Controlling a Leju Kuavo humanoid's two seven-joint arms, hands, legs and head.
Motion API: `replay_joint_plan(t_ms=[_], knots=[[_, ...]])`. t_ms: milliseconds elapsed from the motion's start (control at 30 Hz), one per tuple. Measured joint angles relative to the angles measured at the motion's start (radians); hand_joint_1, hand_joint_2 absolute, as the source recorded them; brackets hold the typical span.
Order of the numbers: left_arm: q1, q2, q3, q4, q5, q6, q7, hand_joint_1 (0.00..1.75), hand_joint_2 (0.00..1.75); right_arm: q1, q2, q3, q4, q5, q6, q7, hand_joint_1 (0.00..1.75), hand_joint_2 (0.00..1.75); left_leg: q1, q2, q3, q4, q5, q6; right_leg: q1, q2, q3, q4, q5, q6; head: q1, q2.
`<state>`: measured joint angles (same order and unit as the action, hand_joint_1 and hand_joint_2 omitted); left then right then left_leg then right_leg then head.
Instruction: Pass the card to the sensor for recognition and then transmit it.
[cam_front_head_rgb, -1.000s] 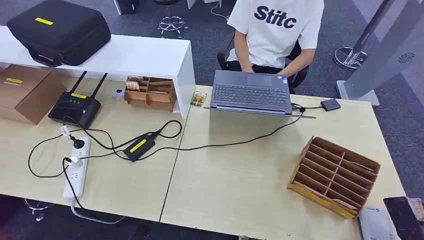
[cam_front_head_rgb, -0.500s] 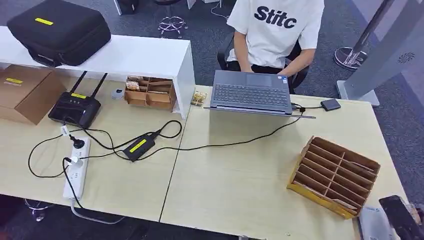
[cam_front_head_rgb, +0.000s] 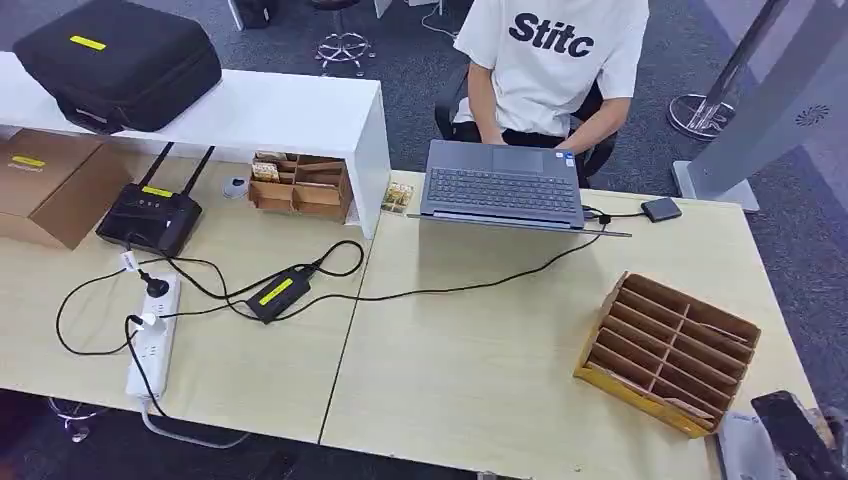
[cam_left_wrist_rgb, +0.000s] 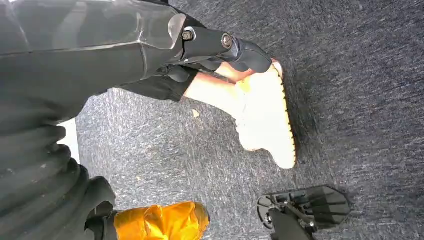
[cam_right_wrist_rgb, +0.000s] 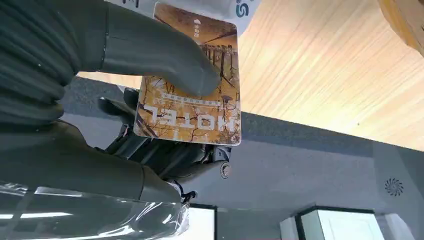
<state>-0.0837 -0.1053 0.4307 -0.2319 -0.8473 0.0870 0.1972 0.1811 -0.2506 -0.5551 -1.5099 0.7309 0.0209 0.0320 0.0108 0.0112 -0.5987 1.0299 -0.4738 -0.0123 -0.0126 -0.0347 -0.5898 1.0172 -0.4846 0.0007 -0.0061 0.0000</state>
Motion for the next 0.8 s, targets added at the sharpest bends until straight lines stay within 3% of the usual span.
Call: replay_joint_plan(t_ms=[400,800], knots=[[0.000,0.001,0.008,0.000,-0.002,0.000,-0.004,0.00,1.75,0.000,-0.052,0.036,0.015,-0.024,0.060,0.028,1.75,1.75,0.000,0.000,0.000,0.000,0.000,0.000,0.000,0.000,0.000,0.000,0.000,0.000,0.001,0.000],[0.000,0.003,0.021,0.000,-0.005,0.000,-0.006,0.00,1.75,0.000,-0.082,0.071,0.018,-0.034,0.061,0.032,1.75,1.75,0.000,0.000,0.002,0.000,0.000,0.000,0.000,0.000,0.001,0.000,0.000,0.000,0.000,0.000]])
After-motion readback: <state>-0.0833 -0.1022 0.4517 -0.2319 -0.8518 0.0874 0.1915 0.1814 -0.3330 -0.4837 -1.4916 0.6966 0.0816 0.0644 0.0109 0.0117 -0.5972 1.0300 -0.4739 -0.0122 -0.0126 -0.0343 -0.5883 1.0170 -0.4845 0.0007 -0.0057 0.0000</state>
